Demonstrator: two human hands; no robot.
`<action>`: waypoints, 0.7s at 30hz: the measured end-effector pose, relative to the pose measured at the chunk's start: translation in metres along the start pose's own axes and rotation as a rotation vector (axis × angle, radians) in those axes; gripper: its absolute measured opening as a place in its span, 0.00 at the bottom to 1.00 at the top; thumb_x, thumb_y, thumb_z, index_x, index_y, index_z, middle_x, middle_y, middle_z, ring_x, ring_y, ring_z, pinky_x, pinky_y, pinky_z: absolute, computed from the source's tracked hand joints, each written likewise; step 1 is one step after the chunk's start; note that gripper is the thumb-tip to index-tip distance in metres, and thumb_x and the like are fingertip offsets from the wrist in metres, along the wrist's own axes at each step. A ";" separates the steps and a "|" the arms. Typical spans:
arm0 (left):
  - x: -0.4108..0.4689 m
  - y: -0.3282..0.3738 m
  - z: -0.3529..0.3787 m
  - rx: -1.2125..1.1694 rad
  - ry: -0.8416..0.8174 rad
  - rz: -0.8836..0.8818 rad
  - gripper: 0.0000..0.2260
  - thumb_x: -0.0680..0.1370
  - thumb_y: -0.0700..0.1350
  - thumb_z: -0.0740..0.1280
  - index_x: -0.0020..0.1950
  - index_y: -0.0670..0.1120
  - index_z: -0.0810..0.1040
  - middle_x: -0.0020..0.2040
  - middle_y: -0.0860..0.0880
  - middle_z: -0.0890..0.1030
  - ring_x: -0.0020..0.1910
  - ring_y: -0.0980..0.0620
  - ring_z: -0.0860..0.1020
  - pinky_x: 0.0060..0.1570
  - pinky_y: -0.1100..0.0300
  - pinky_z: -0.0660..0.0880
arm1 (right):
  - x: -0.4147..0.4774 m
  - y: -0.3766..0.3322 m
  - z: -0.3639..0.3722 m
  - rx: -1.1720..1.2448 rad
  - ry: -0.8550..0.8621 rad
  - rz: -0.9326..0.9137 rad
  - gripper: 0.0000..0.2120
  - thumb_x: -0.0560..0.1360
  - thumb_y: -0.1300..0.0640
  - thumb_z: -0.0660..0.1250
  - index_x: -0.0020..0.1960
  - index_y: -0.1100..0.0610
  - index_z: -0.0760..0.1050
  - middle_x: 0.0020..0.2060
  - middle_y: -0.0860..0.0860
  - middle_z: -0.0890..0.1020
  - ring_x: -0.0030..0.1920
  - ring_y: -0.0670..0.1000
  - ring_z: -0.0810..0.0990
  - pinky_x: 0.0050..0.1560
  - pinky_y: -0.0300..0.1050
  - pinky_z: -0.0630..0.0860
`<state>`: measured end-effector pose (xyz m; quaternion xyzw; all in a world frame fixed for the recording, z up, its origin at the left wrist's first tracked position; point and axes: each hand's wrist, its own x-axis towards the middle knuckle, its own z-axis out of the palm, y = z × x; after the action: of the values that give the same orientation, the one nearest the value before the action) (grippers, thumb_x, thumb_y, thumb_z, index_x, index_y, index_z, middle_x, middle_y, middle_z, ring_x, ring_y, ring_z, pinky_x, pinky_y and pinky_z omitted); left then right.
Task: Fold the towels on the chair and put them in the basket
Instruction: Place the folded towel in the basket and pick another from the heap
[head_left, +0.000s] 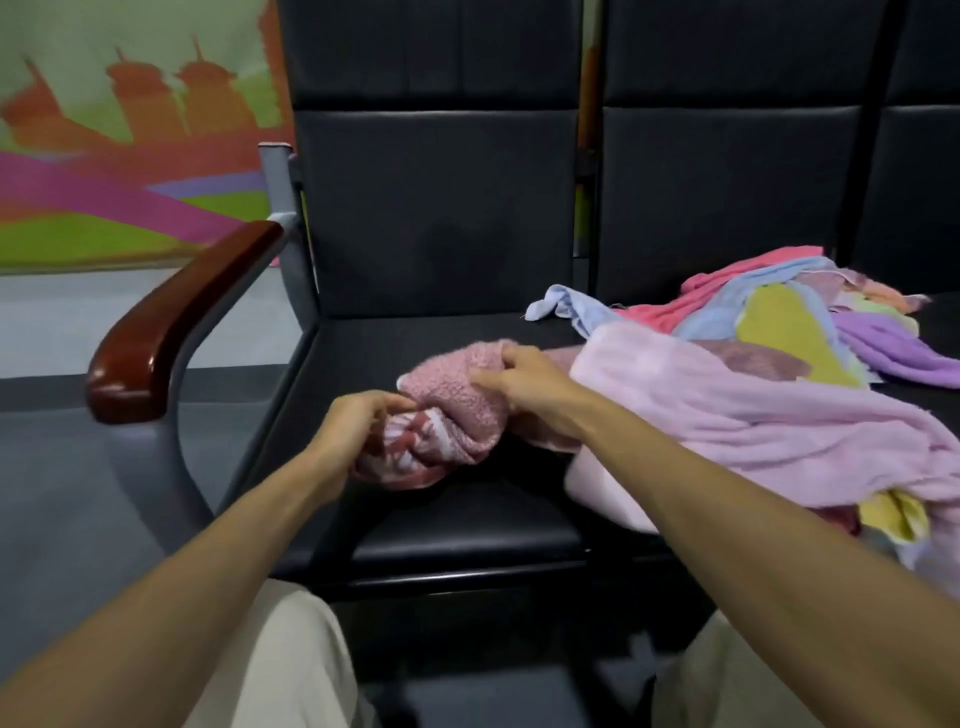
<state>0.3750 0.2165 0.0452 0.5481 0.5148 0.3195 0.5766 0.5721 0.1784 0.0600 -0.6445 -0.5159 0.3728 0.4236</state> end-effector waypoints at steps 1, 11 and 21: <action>0.000 -0.005 -0.003 0.150 -0.006 0.001 0.12 0.71 0.39 0.61 0.39 0.45 0.85 0.35 0.45 0.84 0.34 0.48 0.81 0.35 0.61 0.76 | -0.004 0.005 0.001 -0.018 -0.107 0.072 0.07 0.79 0.55 0.66 0.46 0.57 0.77 0.39 0.49 0.82 0.39 0.47 0.81 0.40 0.41 0.79; 0.038 -0.012 0.038 0.784 0.075 0.575 0.07 0.77 0.47 0.64 0.51 0.49 0.80 0.52 0.51 0.74 0.56 0.51 0.74 0.61 0.55 0.69 | -0.025 0.051 -0.080 -0.692 0.134 0.143 0.17 0.77 0.47 0.66 0.42 0.62 0.79 0.36 0.55 0.85 0.33 0.51 0.81 0.32 0.39 0.74; 0.064 -0.032 0.046 1.315 -0.284 0.423 0.23 0.77 0.53 0.62 0.72 0.61 0.65 0.64 0.52 0.72 0.67 0.49 0.68 0.65 0.47 0.68 | -0.016 0.087 -0.084 -1.088 -0.038 0.234 0.22 0.79 0.40 0.58 0.56 0.57 0.76 0.58 0.57 0.79 0.58 0.57 0.76 0.51 0.47 0.69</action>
<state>0.4295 0.2562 -0.0068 0.9076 0.4034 -0.0273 0.1131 0.6767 0.1396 0.0107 -0.8164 -0.5666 0.1086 -0.0240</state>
